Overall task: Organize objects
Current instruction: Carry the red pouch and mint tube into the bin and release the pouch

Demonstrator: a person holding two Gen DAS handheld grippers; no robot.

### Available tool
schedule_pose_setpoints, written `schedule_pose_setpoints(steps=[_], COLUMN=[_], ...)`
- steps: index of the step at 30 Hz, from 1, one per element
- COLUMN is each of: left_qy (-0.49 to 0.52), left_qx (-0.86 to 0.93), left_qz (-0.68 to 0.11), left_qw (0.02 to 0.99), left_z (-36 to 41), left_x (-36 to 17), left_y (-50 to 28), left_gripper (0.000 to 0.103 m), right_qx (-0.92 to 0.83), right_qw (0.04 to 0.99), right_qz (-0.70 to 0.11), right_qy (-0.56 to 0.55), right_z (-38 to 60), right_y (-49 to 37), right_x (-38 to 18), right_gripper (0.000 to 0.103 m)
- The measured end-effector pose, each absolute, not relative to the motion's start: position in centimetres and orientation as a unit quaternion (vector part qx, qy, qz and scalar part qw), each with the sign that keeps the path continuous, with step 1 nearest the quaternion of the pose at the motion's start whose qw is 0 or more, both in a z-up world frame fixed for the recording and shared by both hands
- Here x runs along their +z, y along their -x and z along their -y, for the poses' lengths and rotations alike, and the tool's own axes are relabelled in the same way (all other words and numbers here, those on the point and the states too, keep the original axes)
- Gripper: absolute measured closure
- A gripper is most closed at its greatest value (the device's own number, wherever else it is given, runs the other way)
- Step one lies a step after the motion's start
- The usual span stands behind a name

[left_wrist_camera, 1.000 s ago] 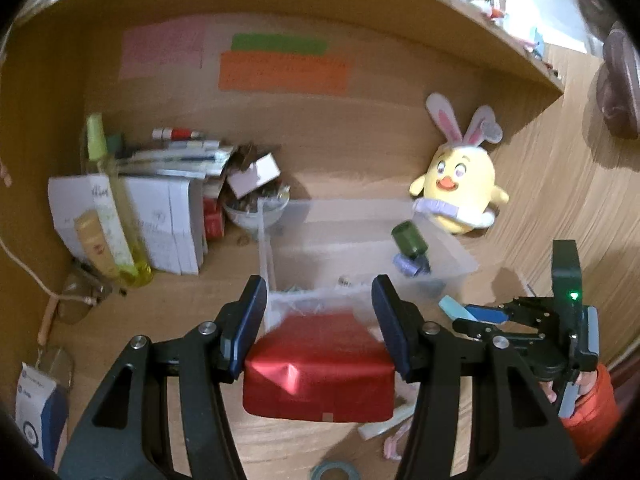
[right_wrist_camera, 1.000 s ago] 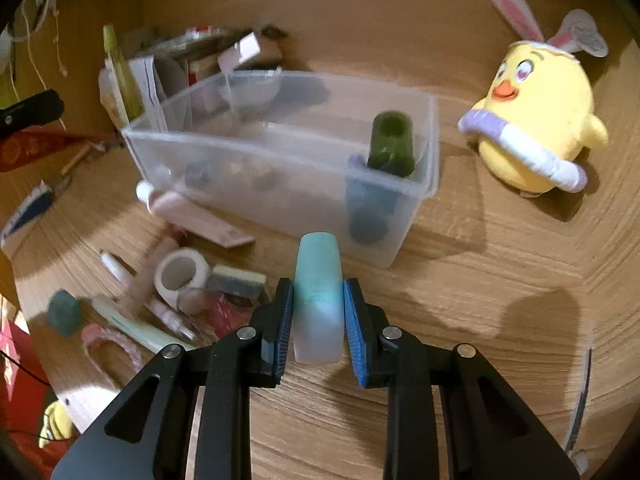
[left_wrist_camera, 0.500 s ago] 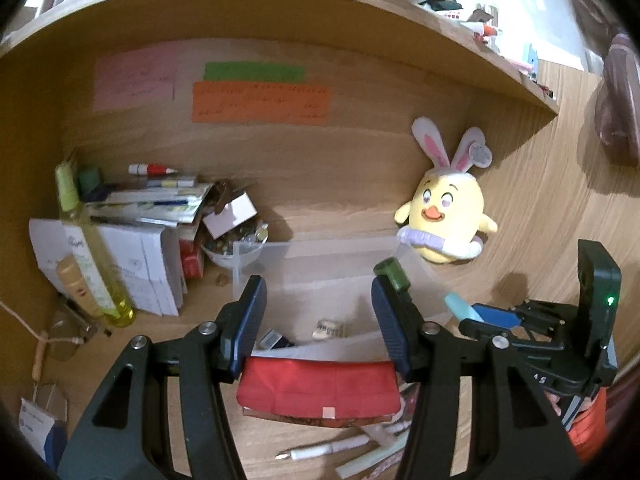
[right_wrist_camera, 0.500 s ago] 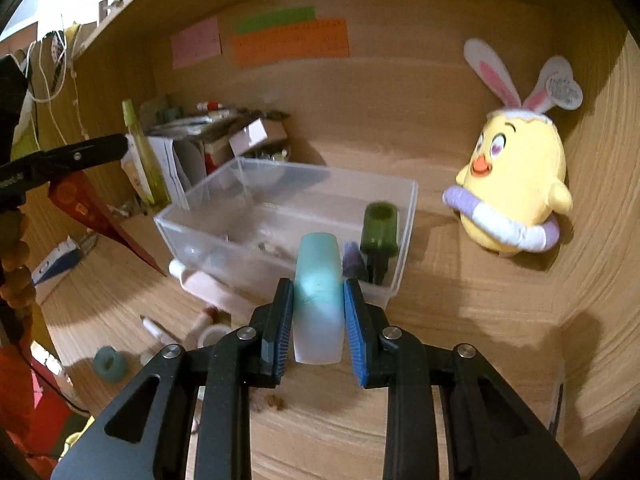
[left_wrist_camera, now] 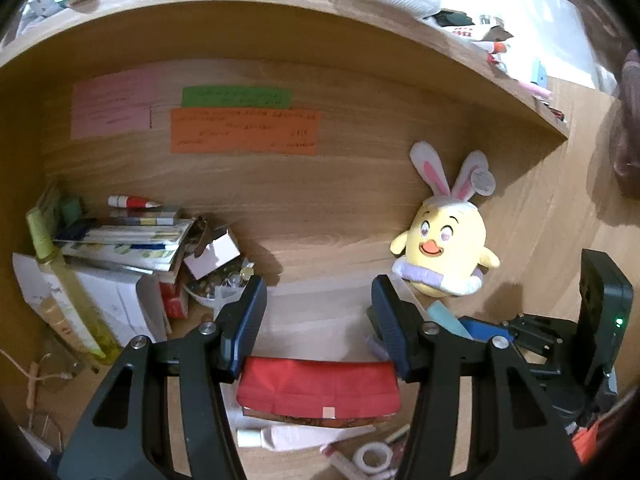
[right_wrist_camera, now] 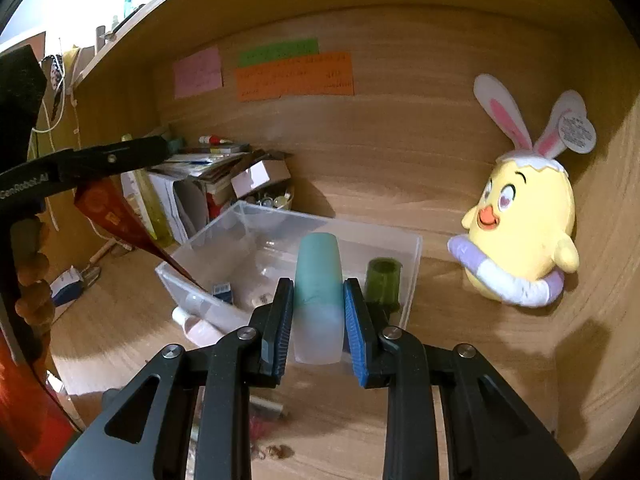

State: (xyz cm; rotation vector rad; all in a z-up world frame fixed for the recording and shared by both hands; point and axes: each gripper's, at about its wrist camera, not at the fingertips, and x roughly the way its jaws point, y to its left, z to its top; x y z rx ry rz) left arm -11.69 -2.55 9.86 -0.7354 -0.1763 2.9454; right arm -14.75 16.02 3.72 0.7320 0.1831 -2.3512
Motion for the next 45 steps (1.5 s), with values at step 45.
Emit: schedule_pose_setpoints(steps=[45], left_qy=[0.382], left_qx=[0.921], left_qz=[0.049], left_qw=[0.052], left_z=[3.6], left_x=[-0.3], left_y=[18.1], left_gripper=[0.042], right_qx=[-0.842], right_qw=[0.338], right_qz=[-0.142], right_qy=[-0.396], right_z=[-9.3], right_y=[21.8], right_x=[-2.9], right_gripper=[0.076])
